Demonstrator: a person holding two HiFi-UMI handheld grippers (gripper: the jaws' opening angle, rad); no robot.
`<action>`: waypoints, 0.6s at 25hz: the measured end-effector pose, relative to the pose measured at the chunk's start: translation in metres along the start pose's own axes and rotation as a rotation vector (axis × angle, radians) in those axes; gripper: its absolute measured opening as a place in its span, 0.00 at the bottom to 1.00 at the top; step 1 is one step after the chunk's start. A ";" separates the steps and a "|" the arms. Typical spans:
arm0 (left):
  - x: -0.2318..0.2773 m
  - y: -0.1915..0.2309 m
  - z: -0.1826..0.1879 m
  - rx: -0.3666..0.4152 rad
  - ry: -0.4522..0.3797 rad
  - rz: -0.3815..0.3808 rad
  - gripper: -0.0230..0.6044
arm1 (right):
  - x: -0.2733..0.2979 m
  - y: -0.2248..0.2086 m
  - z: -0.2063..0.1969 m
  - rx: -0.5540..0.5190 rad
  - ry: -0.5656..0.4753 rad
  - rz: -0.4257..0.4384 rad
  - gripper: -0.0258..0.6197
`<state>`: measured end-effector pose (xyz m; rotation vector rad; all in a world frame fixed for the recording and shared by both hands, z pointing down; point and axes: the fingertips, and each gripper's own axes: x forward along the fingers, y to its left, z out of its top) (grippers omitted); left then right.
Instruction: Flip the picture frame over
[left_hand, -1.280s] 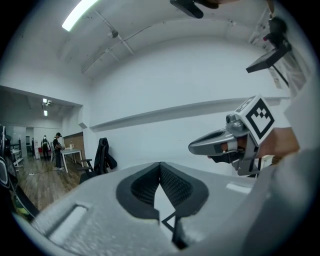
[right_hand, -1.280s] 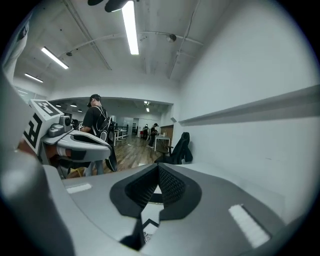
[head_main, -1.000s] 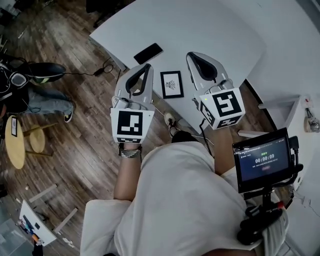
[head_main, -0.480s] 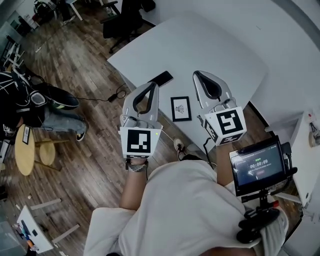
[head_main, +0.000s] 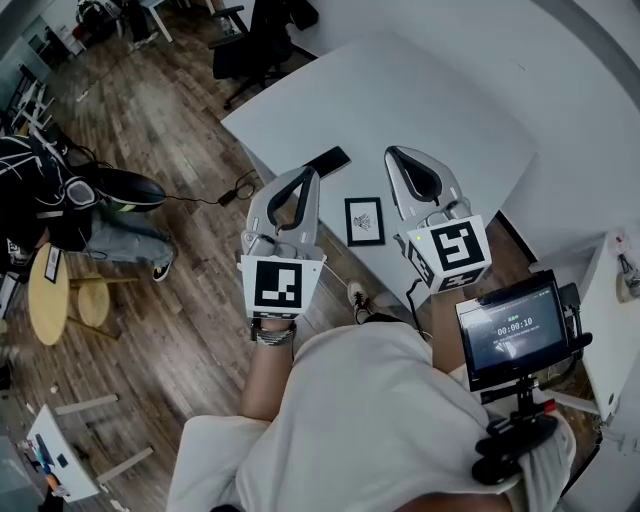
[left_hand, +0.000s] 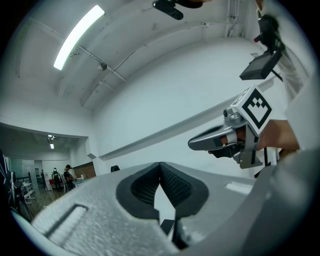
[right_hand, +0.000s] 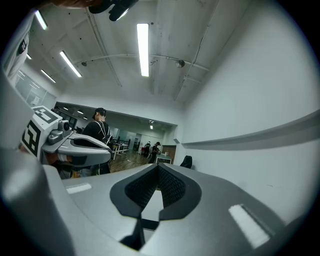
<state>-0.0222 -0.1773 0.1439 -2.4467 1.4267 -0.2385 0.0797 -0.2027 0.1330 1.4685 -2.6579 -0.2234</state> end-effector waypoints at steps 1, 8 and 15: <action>-0.001 0.001 -0.001 0.000 0.002 0.003 0.04 | 0.001 0.001 0.000 0.000 0.001 0.002 0.04; -0.005 0.008 -0.006 -0.011 0.017 0.014 0.04 | 0.006 0.007 -0.001 0.002 0.008 0.017 0.04; -0.008 0.010 -0.008 -0.012 0.032 0.024 0.04 | 0.007 0.008 -0.003 0.008 0.014 0.020 0.04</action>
